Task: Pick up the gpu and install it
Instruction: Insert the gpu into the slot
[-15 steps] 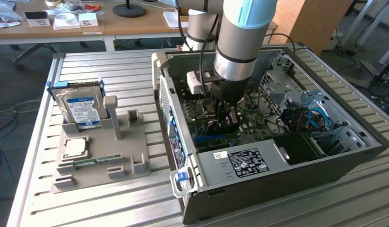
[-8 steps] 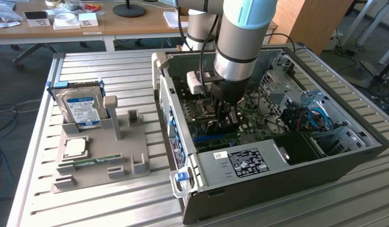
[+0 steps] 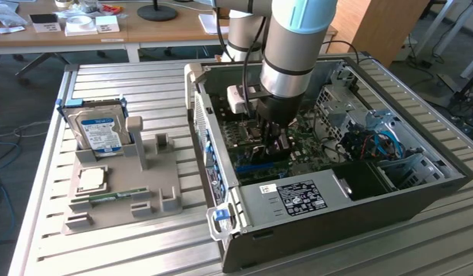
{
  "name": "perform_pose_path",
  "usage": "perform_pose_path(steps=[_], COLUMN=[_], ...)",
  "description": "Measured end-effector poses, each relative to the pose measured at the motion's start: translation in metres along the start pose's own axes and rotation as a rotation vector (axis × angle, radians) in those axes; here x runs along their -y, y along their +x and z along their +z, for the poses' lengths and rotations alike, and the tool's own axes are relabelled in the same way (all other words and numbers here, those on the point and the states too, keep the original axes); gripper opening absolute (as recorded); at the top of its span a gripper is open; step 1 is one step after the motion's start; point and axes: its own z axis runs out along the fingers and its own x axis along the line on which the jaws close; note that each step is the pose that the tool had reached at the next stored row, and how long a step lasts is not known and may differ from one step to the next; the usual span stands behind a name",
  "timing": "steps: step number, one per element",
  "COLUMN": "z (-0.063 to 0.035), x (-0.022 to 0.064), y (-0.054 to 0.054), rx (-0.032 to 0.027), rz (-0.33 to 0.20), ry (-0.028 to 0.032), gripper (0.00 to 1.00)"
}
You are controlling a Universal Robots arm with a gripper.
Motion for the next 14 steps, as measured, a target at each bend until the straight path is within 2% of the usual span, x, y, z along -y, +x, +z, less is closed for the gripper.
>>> perform_pose_path(steps=[14], z=[0.0015], x=[0.0019], y=[0.0001], rx=[-0.0004], rz=[0.0], ry=[0.0], gripper=[0.27])
